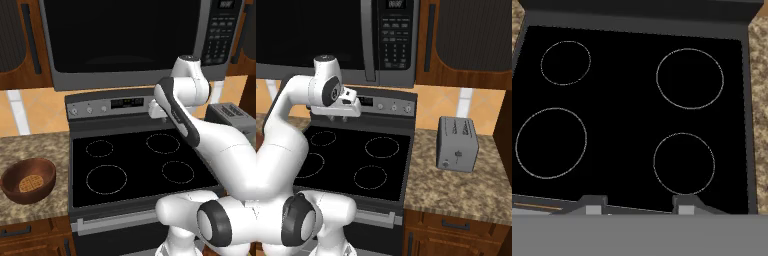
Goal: Open the microwave, place the bowl with waffle inside the microwave, then close the microwave door and turn it on.
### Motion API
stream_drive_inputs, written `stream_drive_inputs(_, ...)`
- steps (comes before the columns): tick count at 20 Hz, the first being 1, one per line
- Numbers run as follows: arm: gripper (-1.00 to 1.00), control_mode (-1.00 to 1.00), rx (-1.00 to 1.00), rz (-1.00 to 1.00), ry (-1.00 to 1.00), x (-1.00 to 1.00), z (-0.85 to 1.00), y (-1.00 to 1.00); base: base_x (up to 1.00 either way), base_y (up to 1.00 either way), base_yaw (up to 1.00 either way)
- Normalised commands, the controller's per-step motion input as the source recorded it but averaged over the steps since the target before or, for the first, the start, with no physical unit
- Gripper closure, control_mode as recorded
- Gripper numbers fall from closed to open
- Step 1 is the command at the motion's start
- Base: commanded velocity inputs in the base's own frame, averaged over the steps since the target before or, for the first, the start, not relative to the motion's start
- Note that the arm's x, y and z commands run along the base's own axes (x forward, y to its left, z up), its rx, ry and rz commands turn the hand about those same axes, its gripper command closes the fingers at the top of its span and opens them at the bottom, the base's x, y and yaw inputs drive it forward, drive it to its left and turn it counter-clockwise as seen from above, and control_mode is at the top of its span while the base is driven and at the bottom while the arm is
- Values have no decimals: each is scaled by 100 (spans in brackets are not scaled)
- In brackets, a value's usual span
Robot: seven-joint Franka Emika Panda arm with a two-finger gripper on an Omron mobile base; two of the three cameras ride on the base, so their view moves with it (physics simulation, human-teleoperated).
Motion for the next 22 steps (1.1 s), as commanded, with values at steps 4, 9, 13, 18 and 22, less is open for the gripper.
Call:
stream_drive_inputs(4, -100, -100, 1, 0, -8, -20, 10, -8, 0, 0, 0)
stream_drive_inputs(9, -100, -100, 2, -5, -26, -24, 75, -3, 0, 0, 0)
stream_drive_inputs(13, -100, -100, 0, -17, -21, -2, 73, -16, 0, 0, 0)
stream_drive_inputs(18, -100, -100, -1, -17, -14, 0, 52, -41, 0, 0, 0)
stream_drive_inputs(22, -100, -100, 3, -9, -19, 1, 35, -53, 0, 0, 0)
